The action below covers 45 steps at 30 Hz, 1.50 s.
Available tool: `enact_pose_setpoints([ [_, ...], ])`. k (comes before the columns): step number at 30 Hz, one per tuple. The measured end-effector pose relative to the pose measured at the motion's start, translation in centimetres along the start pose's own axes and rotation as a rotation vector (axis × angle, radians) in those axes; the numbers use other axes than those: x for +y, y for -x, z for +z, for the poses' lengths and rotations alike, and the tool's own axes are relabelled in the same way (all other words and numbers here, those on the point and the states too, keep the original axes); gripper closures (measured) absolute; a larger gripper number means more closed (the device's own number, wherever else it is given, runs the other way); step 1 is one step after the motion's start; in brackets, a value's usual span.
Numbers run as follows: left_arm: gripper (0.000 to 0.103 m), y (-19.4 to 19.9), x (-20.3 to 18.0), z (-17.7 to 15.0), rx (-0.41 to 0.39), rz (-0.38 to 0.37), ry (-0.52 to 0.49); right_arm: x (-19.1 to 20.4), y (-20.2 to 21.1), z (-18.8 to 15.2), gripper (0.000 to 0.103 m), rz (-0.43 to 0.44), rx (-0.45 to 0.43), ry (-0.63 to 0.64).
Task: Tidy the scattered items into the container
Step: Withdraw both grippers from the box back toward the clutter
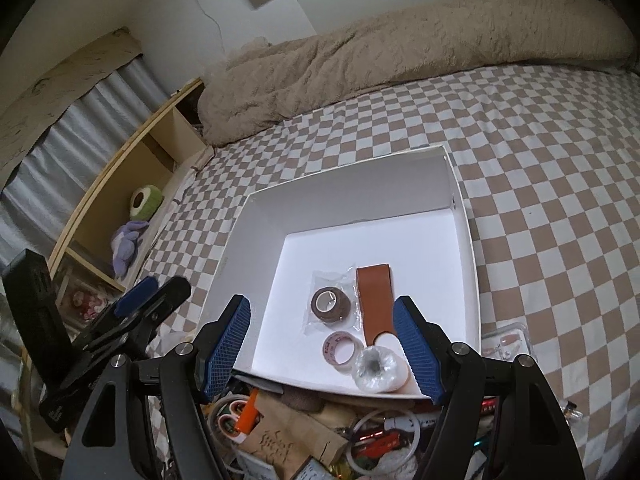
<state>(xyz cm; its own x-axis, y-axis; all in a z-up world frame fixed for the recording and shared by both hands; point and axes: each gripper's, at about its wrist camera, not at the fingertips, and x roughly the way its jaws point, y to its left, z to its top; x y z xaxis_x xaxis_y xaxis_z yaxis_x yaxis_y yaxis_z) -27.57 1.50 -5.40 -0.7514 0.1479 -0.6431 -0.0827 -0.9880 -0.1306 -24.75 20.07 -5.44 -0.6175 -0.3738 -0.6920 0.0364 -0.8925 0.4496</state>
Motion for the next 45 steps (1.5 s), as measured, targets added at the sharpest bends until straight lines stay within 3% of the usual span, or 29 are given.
enact_pose_setpoints([
  [4, 0.008, 1.3, 0.0, -0.5, 0.004, -0.004, -0.003, 0.5, 1.1, -0.5, 0.027, 0.006, -0.015, 0.006],
  [8, 0.000, 2.9, -0.6, -0.8, -0.008, 0.005, -0.014, 0.9, 2.5, -1.0, 0.000, 0.013, -0.045, 0.001],
  [15, 0.000, 5.9, -1.0, -0.7, -0.032, 0.020, -0.023, 2.4, 5.0, -1.7, 0.000, -0.049, -0.085, 0.061],
  [34, 0.000, 14.1, -0.7, -0.9, -0.109, 0.033, -0.015, 5.3, 12.6, -3.8, 0.000, -0.060, -0.157, 0.118],
  [45, 0.000, 18.6, 0.5, -2.2, -0.147, 0.012, 0.000, 5.5, 17.1, -6.6, 0.000, -0.054, -0.212, 0.149],
])
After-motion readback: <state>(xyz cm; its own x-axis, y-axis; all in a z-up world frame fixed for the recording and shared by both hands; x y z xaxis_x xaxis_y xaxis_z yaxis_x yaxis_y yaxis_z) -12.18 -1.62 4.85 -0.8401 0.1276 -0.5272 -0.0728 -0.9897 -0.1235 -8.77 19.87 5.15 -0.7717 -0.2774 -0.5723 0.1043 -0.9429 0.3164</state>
